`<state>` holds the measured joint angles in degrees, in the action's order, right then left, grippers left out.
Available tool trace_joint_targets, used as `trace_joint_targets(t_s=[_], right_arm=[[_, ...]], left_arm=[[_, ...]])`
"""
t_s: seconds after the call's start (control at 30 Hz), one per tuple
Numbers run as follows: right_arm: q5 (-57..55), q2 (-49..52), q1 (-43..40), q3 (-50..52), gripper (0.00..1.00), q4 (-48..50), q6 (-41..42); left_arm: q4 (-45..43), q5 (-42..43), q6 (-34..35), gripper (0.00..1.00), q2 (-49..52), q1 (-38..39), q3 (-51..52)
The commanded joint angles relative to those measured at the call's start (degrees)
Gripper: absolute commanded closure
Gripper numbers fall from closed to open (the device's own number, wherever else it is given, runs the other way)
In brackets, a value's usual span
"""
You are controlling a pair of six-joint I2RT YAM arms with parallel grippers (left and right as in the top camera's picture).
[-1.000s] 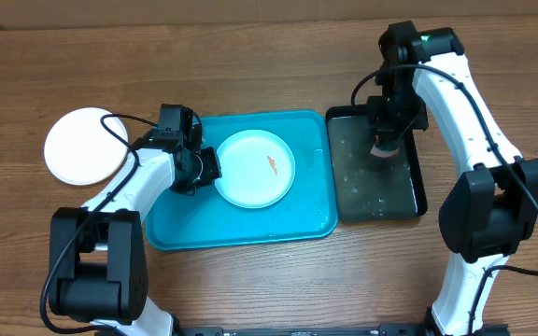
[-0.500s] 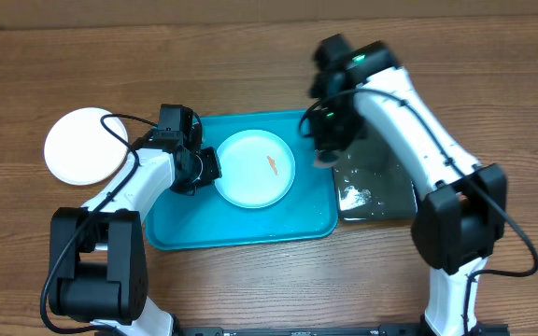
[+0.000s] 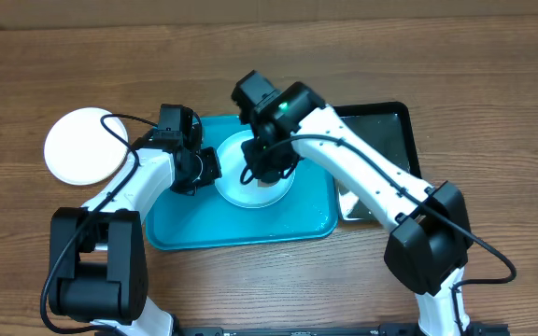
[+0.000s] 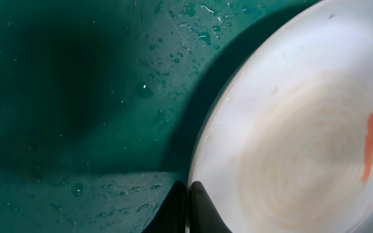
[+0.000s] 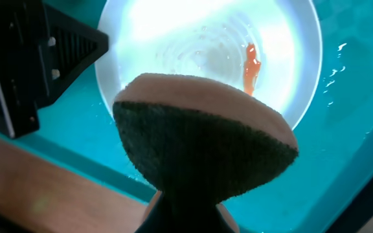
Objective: Clean dirty plates on tray and stack at the side
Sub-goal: 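Scrub the white plate with the sponge in the right gripper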
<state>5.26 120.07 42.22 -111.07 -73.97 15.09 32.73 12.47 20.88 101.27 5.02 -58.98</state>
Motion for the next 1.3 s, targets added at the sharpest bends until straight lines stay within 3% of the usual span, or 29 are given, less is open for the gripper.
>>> trace_joint_targets(t_s=[0.0,1.13,1.27], right_arm=[[-6.3,0.9,0.5,0.2,0.96,0.8,2.8],[-11.9,11.9,-0.3,1.1,0.96,4.6,3.2],[-11.9,11.9,-0.6,1.5,0.88,5.0,3.2]], left_arm=[[0.0,1.2,0.6,0.96,-1.6,0.3,-1.2],[0.0,1.1,0.6,0.95,-1.6,0.3,-1.2],[0.0,1.1,0.6,0.95,-1.6,0.3,-1.2]])
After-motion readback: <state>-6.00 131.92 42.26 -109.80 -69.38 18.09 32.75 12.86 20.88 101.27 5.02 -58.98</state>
